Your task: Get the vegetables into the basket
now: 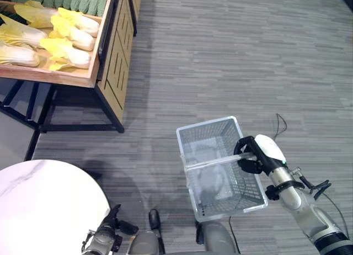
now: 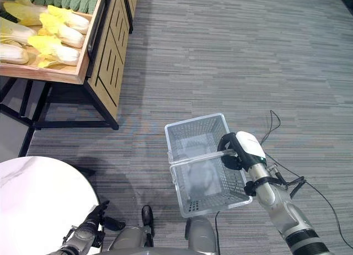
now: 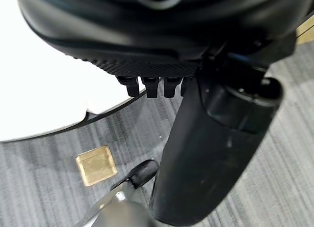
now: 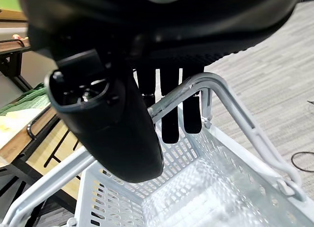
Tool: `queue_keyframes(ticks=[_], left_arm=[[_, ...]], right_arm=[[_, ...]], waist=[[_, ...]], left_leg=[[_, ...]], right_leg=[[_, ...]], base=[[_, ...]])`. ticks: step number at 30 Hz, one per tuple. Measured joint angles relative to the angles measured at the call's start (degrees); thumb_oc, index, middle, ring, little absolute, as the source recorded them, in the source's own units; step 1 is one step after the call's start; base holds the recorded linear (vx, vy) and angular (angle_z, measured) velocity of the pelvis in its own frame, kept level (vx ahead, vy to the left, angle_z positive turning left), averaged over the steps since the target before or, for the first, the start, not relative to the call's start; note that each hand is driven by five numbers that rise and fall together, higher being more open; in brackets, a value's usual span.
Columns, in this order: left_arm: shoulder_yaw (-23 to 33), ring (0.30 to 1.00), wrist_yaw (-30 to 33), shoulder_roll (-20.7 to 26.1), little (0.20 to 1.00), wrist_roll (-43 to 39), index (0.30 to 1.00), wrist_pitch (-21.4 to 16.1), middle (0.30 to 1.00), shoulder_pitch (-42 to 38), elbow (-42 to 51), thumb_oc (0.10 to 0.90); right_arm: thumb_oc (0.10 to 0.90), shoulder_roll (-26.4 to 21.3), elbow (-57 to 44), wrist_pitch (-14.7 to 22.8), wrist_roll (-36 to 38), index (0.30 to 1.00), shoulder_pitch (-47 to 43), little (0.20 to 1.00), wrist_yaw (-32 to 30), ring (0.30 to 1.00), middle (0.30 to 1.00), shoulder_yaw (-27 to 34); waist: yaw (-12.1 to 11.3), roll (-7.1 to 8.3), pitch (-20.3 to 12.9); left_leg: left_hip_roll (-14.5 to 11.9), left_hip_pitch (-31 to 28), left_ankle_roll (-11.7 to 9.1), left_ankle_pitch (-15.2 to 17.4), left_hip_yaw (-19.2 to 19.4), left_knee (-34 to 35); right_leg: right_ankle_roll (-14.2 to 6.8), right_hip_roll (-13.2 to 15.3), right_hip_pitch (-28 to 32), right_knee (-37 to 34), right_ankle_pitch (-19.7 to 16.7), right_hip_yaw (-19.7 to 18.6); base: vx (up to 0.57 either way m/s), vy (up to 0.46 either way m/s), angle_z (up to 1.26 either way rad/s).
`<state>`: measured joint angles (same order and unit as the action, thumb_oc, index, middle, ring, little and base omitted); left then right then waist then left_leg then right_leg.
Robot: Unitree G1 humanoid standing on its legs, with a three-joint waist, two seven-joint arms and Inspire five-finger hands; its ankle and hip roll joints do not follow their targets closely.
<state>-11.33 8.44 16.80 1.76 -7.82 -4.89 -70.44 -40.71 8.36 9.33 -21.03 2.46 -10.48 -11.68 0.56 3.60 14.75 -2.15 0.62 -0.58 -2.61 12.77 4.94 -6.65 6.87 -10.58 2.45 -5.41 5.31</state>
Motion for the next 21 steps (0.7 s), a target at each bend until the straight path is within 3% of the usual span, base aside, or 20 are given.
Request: queue_keyframes(ticks=[4, 9, 13, 16, 17, 20, 21], left_arm=[[0.76, 1.0, -0.02, -0.91, 1.0, 0.04, 1.0, -0.1, 1.0, 0.46, 0.37, 0.9], [1.05, 1.0, 0.0, -1.62, 1.0, -0.07, 1.0, -0.2, 1.0, -0.15, 0.37, 0.9], [2.4, 1.0, 0.08, -2.56, 1.0, -2.21, 1.0, -0.16, 1.0, -0.32, 0.9, 0.9], [2.5, 1.0, 0.33, -3.41, 1.0, -3.0, 1.0, -0.27, 1.0, -0.68, 1.14, 0.9], [2.58, 1.0, 0.45, -3.54, 1.0, -3.03, 1.0, -0.58, 1.0, -0.87, 1.21, 0.9], [2.74, 1.0, 0.51, -3.97, 1.0, -3.74, 1.0, -0.94, 1.0, -1.67, 1.28, 0.9], [2.94, 1.0, 0.52, -4.11, 1.0, -4.13, 1.0, -1.03, 1.0, -1.88, 1.32, 0.9]], right_arm=[[0.4, -0.05, 0.22, -0.3, -0.5, 0.3, 0.35, 0.3, -0.02, 0.3, 0.3, 0.08], [0.4, -0.84, 0.07, -0.17, -0.48, 0.3, 0.43, 0.3, 0.08, 0.3, 0.3, 1.07], [0.4, -2.52, 0.01, -0.16, -0.49, 0.3, 0.49, 0.3, 0.06, 0.3, 0.3, 1.63], [0.4, -3.74, 0.07, -0.34, -0.48, 0.3, 0.97, 0.3, -0.04, 0.3, 0.3, 2.76], [0.4, -4.07, 0.1, -0.56, -0.48, 0.3, 1.05, 0.3, -0.15, 0.3, 0.3, 2.85], [0.4, -4.15, 0.28, -1.22, -0.55, 0.3, 1.04, 0.3, -0.86, 0.3, 0.3, 2.87], [0.4, -3.93, 0.55, -1.25, -0.53, 0.3, 1.2, 0.3, -0.87, 0.3, 0.3, 2.79]], waist=[[1.07, -1.01, 0.27], [0.43, -2.07, 0.61], [-0.63, -3.0, 0.76], [-0.56, -3.47, 0.77], [-0.87, -3.21, 1.02], [-2.05, -3.42, 1.71], [-2.78, -2.86, 2.13]], left_leg=[[-1.88, -0.69, -1.06, -0.23, -2.06, -0.32], [-4.77, 2.7, -4.29, 0.88, -5.04, -8.07], [-5.16, 5.17, -7.12, -1.22, -7.91, -12.46], [-5.14, 7.97, -7.24, -2.4, -8.42, -14.71], [-5.01, 8.85, -7.49, -1.91, -8.47, -15.22], [-4.1, 9.92, -7.77, -1.38, -8.79, -9.84], [-3.99, 10.36, -8.15, -1.99, -8.91, -6.8]], right_leg=[[1.62, -1.56, 1.21, 1.38, 2.2, 2.03], [4.01, -3.67, 3.23, 0.51, 4.04, 4.43], [5.46, -4.06, 3.77, 0.18, 4.35, 5.18], [7.11, -4.07, 4.08, -1.39, 3.44, 5.97], [8.76, -3.84, 4.61, -2.56, 3.59, 5.79], [9.43, -3.76, 6.25, -5.24, 2.89, 4.56], [9.42, -3.9, 7.16, -6.31, 2.63, 4.16]], base=[[0.2, -0.244, 0.25], [0.16, -0.248, 0.18], [0.13, -0.131, 0.08], [0.17, -0.027, 0.16], [0.22, 0.013, 0.09], [0.24, 0.025, 0.0], [0.27, 0.053, -0.13]])
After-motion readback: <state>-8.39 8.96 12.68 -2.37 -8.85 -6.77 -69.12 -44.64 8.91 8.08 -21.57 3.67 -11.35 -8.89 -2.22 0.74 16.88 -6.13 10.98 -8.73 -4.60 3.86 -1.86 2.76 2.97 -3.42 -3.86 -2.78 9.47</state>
